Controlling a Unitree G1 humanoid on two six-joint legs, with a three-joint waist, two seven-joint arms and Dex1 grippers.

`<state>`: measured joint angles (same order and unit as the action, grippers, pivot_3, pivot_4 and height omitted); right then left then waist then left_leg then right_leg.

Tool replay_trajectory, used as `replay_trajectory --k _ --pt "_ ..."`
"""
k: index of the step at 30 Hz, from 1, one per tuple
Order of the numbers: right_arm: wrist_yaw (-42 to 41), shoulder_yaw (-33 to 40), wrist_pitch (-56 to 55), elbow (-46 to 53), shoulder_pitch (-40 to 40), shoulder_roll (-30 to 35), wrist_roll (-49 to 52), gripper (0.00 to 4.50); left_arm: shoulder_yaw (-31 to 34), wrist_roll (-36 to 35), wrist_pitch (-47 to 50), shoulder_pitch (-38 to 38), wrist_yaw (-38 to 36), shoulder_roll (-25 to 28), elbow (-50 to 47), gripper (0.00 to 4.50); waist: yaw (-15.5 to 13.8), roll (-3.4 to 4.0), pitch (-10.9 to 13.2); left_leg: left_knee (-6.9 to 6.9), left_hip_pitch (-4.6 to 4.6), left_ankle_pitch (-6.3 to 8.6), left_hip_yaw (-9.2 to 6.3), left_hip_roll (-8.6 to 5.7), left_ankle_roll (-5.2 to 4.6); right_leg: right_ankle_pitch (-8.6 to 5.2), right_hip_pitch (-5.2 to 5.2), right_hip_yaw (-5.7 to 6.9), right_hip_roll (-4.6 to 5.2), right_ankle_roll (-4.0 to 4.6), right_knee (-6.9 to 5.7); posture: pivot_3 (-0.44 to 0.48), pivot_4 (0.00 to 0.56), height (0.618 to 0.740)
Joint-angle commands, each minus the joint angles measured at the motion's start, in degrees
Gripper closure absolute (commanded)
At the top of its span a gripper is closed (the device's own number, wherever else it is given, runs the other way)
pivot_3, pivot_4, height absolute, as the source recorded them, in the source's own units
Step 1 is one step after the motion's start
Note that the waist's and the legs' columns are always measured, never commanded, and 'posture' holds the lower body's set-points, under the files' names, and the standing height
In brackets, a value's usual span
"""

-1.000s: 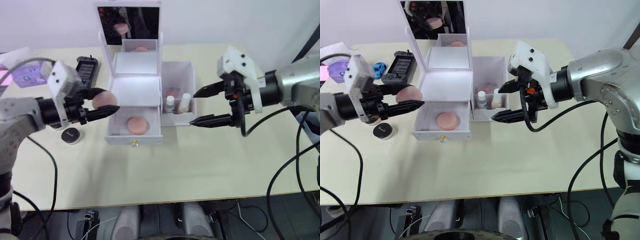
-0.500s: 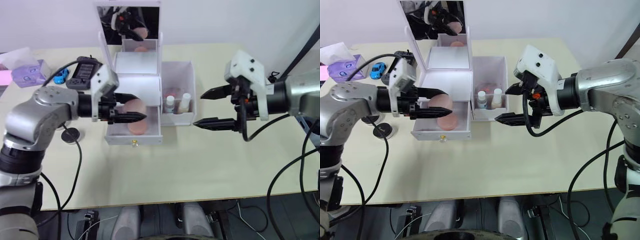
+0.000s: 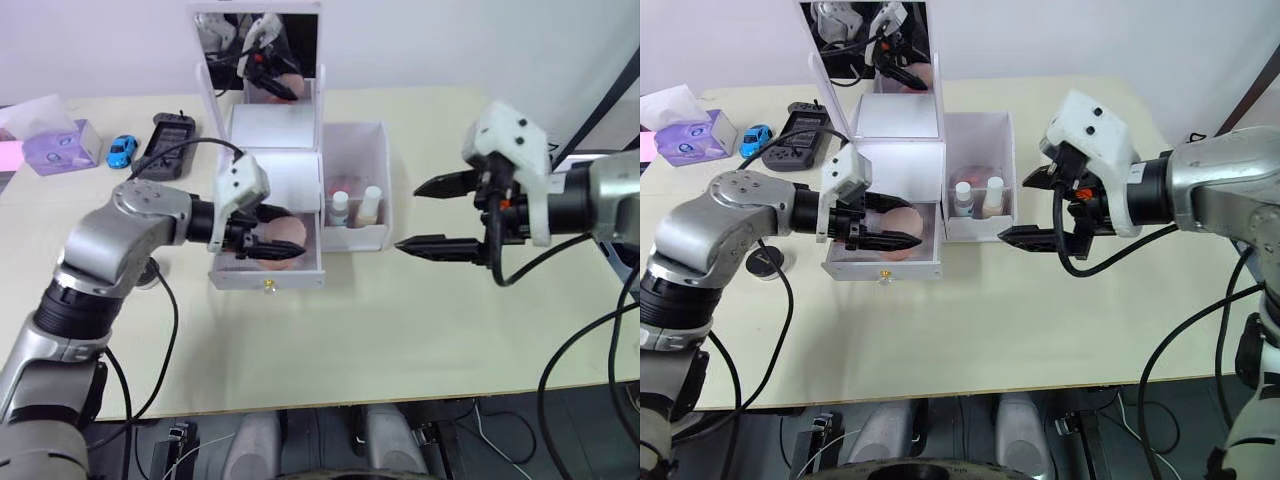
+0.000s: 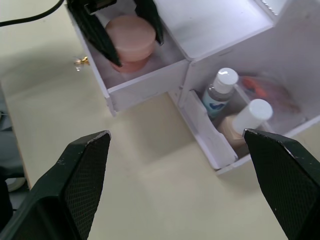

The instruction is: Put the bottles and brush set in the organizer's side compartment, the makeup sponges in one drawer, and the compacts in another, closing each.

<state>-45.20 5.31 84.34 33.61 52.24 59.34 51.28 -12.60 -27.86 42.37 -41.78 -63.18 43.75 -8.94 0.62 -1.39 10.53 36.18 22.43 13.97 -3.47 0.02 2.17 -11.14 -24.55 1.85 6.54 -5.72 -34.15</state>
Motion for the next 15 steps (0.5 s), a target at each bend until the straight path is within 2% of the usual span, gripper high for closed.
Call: replay_trajectory --k 1,15 --pt "0.99 2.38 0.17 1.23 0.34 0.96 1.28 0.00 0.41 1.16 -1.25 -1.87 -0.33 -0.82 -0.38 1.81 0.03 0.00 0.00 0.01 0.00 0.00 0.00 0.00 0.00 0.00 0.00 0.00 0.00 0.00 -0.01 0.000 0.150 0.740" --pt "3.66 3.09 0.11 1.28 0.01 1.70 3.38 0.00 0.05 4.80 -3.00 -2.56 -3.49 -1.43 2.35 1.81 0.03 0.00 0.00 0.00 0.00 0.00 0.00 0.00 0.00 0.00 0.00 0.00 0.00 0.00 -0.01 0.000 0.150 0.740"
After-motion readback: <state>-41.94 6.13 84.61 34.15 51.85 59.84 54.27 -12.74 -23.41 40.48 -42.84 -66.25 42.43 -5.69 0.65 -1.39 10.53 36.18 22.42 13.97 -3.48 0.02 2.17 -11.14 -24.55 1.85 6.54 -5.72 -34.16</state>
